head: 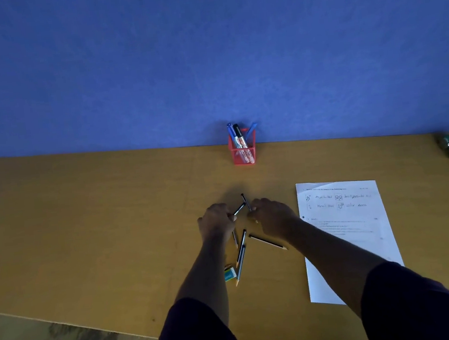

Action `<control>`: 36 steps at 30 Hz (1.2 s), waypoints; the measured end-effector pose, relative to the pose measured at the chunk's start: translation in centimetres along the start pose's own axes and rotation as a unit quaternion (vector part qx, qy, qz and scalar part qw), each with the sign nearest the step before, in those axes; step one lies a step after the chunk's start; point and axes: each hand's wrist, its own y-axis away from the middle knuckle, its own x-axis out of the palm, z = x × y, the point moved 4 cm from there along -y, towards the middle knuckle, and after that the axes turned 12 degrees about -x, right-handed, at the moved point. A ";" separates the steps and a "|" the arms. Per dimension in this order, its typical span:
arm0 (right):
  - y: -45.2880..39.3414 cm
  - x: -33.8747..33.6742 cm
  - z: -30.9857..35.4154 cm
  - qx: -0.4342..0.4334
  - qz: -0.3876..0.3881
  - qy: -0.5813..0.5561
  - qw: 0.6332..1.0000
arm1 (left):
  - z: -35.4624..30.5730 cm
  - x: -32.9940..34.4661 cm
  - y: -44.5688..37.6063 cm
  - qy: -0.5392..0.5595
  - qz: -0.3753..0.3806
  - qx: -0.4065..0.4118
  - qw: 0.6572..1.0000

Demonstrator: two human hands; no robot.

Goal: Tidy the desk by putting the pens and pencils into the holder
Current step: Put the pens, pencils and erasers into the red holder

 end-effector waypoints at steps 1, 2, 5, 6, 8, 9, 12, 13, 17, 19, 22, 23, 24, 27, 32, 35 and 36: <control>0.1 0.0 0.2 -0.001 -0.005 0.007 1.000 | 0.0 -0.1 0.1 0.002 -0.002 -0.001 1.000; 0.2 -0.1 0.4 -0.003 -0.015 0.017 1.000 | 0.1 -0.2 0.1 0.005 -0.004 -0.004 1.000; 0.5 0.0 1.2 -0.020 -0.052 0.021 0.998 | 1.1 -0.7 0.3 0.025 -0.007 -0.015 1.000; 0.5 0.2 1.6 -0.034 -0.049 0.017 0.998 | 1.8 -0.9 0.4 0.040 -0.006 -0.024 0.999; 0.3 0.4 2.6 -0.063 -0.028 0.023 0.997 | 3.1 -1.2 0.3 0.081 0.008 -0.053 0.995; 0.2 0.4 2.9 -0.072 -0.022 0.025 0.997 | 3.7 -1.3 0.2 0.099 0.020 -0.068 0.993; -0.1 0.3 3.7 -0.086 -0.019 0.025 0.996 | 4.9 -1.7 0.0 0.127 0.045 -0.086 0.987; -0.3 0.4 4.0 -0.096 -0.011 0.030 0.995 | 5.1 -1.7 0.0 0.127 0.051 -0.083 0.987; -0.7 0.6 4.8 -0.139 0.029 0.073 0.987 | 4.9 -1.6 0.5 0.126 0.048 -0.062 0.989; -0.9 0.5 5.0 -0.148 0.031 0.082 0.985 | 4.4 -1.5 0.7 0.123 0.036 -0.051 0.990; -1.1 0.3 5.2 -0.160 0.024 0.096 0.982 | 3.3 -1.1 0.9 0.097 0.017 -0.022 0.995; -1.1 0.2 5.3 -0.163 0.019 0.098 0.982 | 2.9 -1.0 1.0 0.085 0.009 -0.017 0.996; -1.1 0.2 5.4 -0.165 0.014 0.097 0.981 | 2.6 -0.9 1.0 0.069 0.002 -0.013 0.998; -1.0 0.3 5.3 -0.160 0.017 0.094 0.983 | 1.7 -0.3 0.9 0.009 -0.003 0.002 1.000; -0.8 0.3 4.3 -0.121 0.024 0.092 0.988 | 1.0 0.2 1.0 -0.042 -0.013 0.026 0.999; -1.0 0.1 3.9 -0.116 0.029 0.107 0.987 | 1.0 0.3 1.0 -0.049 -0.023 0.043 0.998; -1.1 0.0 3.9 -0.119 0.033 0.112 0.986 | 1.0 0.3 1.0 -0.043 -0.025 0.049 0.998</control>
